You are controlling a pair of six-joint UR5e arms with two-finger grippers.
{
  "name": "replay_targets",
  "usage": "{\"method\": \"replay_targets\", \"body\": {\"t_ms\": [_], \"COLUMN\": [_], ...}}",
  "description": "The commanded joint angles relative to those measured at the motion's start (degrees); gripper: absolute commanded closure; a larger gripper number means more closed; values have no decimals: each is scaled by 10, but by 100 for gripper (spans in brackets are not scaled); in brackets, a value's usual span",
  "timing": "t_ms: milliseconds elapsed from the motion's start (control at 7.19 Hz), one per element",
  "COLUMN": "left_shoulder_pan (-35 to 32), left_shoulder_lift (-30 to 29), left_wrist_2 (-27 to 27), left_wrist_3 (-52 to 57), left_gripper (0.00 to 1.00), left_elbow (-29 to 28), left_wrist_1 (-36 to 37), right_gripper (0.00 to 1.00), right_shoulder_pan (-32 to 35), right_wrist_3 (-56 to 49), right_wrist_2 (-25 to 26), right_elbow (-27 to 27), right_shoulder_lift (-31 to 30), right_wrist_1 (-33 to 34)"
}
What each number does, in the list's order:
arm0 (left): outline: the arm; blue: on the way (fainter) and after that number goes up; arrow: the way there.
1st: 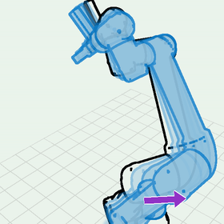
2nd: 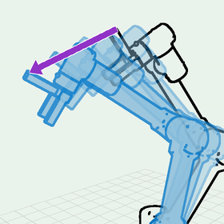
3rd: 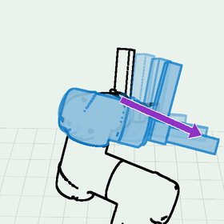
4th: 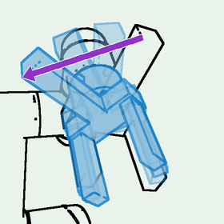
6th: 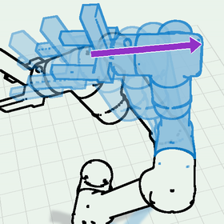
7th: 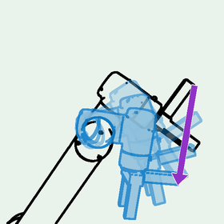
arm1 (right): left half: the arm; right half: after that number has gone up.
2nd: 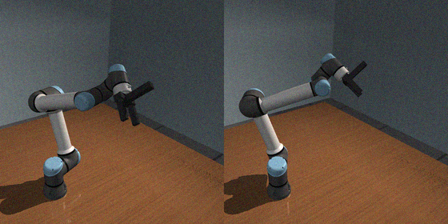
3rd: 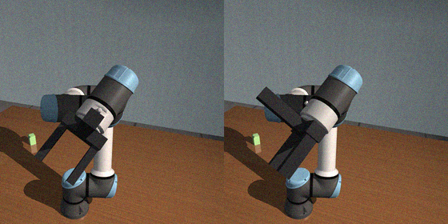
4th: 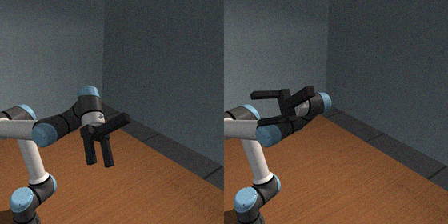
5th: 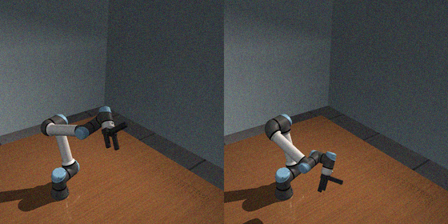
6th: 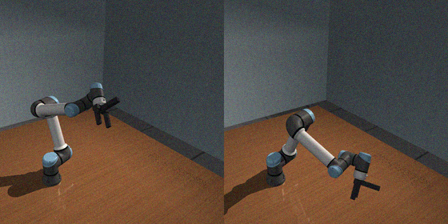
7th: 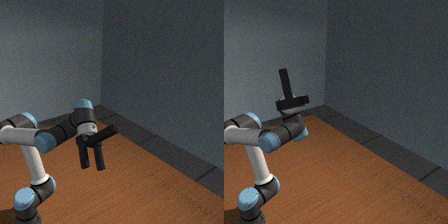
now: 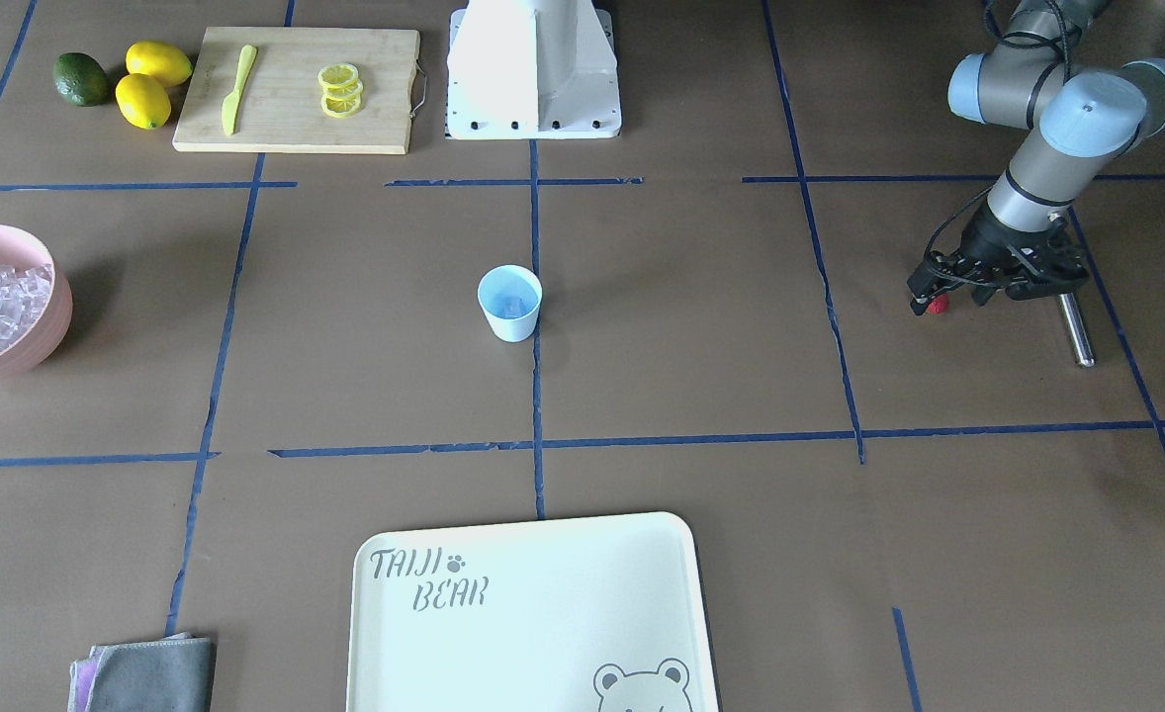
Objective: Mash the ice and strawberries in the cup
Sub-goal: 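Lower the left gripper onto the red strawberry and grasp it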
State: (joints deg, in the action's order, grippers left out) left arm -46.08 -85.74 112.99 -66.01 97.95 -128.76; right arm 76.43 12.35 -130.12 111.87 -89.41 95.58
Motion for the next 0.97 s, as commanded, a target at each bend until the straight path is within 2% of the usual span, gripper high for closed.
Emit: {"method": "replay_targets", "body": {"t_ms": [0, 139, 417, 556, 695, 834], "left_shoulder_pan": [1, 2, 11, 15, 16, 16], "left_shoulder_lift": [0, 0, 1, 2, 3, 5], "left_wrist_2": [3, 5, 6, 6, 6, 6], "left_wrist_3": [-1, -2, -3, -2, -2, -2], "left_gripper": [1, 5, 26, 31, 41, 60], "left_elbow": [0, 1, 0, 1, 1, 1], "left_wrist_1": [0, 1, 4, 4, 4, 4], "right_gripper": [1, 1, 1, 1, 1, 1], "right_shoulder_pan": [0, 0, 0, 0, 0, 0], "right_wrist_3": [0, 0, 1, 1, 1, 1], "right_wrist_2": [0, 0, 0, 0, 0, 0], "right_elbow": [-1, -1, -1, -1, -2, -1], "right_shoulder_lift": [-1, -1, 0, 1, 2, 3], "right_wrist_1": [-3, -3, -3, -3, -3, -3]}}
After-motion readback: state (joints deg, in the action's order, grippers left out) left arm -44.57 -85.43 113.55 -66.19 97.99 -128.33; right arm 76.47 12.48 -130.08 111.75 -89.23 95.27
